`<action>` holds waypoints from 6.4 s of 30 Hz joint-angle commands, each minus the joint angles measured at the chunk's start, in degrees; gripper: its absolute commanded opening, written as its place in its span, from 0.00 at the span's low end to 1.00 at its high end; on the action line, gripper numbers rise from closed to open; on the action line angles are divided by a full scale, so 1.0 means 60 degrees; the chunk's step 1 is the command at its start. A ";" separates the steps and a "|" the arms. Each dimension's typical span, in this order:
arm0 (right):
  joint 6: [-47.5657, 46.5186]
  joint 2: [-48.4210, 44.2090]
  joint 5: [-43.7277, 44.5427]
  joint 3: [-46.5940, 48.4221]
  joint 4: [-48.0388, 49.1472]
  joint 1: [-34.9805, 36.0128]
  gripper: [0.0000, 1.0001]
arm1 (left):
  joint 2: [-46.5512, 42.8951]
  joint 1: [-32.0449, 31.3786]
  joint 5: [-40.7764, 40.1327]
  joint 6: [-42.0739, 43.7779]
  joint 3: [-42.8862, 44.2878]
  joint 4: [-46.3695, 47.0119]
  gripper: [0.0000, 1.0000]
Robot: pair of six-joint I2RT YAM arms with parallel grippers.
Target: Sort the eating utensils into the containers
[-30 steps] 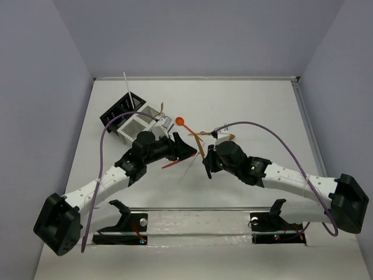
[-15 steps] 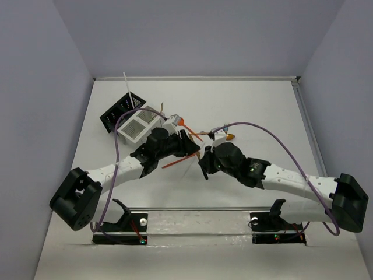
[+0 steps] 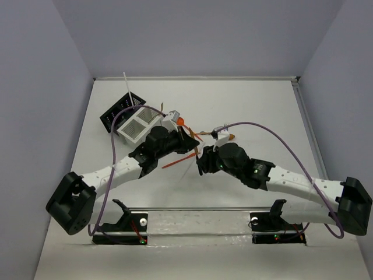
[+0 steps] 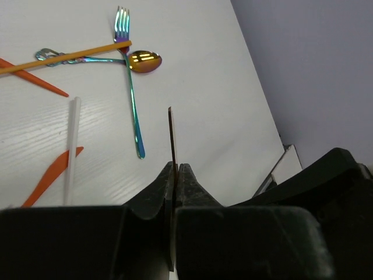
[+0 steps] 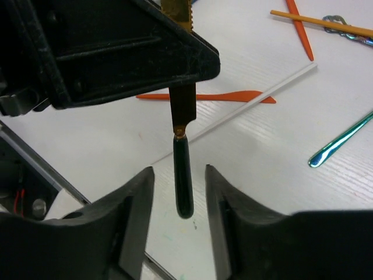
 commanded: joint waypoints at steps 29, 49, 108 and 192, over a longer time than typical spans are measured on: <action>-0.0376 -0.3748 0.0158 -0.2235 0.0903 0.0094 0.68 | -0.0861 0.7008 -0.5267 0.2993 0.4787 -0.4116 0.06; -0.0493 -0.3207 -0.0136 -0.2470 0.1328 0.0094 0.67 | 0.1205 0.7214 -0.6647 0.4356 0.4641 -0.1611 0.06; 0.1323 0.6622 0.2193 0.3711 -0.1234 0.0094 0.47 | -0.6440 0.4826 0.1073 0.3126 0.0261 -0.4218 0.93; -0.0097 -0.1783 0.0464 -0.1312 0.1548 0.0181 0.64 | -0.1196 0.0841 -0.2804 0.1089 0.0948 -0.0481 0.06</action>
